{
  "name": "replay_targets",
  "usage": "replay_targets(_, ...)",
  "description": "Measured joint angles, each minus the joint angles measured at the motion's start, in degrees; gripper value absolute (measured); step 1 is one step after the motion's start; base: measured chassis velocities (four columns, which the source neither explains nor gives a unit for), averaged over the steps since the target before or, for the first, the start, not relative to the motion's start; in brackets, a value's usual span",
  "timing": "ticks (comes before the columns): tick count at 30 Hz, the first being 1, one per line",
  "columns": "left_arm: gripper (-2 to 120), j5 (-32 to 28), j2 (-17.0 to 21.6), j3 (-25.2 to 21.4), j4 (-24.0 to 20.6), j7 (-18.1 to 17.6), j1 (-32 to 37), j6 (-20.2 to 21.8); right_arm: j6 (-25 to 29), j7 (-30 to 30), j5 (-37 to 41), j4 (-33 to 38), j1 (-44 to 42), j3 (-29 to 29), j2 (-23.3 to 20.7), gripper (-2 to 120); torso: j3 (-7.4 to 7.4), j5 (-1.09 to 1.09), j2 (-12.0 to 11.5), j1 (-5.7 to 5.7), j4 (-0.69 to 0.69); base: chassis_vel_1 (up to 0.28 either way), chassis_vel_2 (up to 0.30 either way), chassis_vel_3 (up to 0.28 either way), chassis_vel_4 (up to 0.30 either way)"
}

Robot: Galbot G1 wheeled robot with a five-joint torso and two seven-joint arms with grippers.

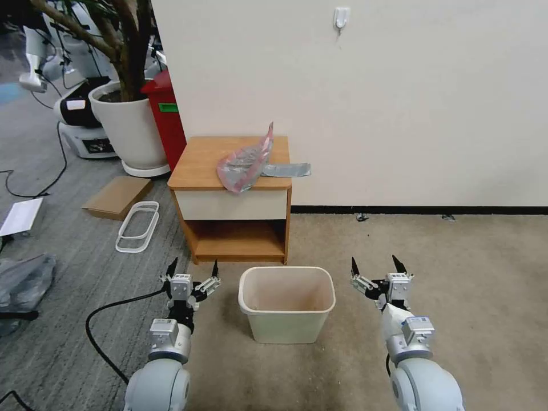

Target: Pick up the garbage bag from the table and place it over the trash can.

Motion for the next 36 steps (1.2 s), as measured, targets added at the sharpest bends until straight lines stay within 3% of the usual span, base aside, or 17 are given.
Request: replay_targets(36,100,0.0,0.0,0.0,-0.1,0.0,0.1,0.1,0.0,0.0,0.0,0.0,0.0,0.0,0.0,100,0.0,0.0,0.0,0.0,0.0,0.0,0.0,0.0,0.0)
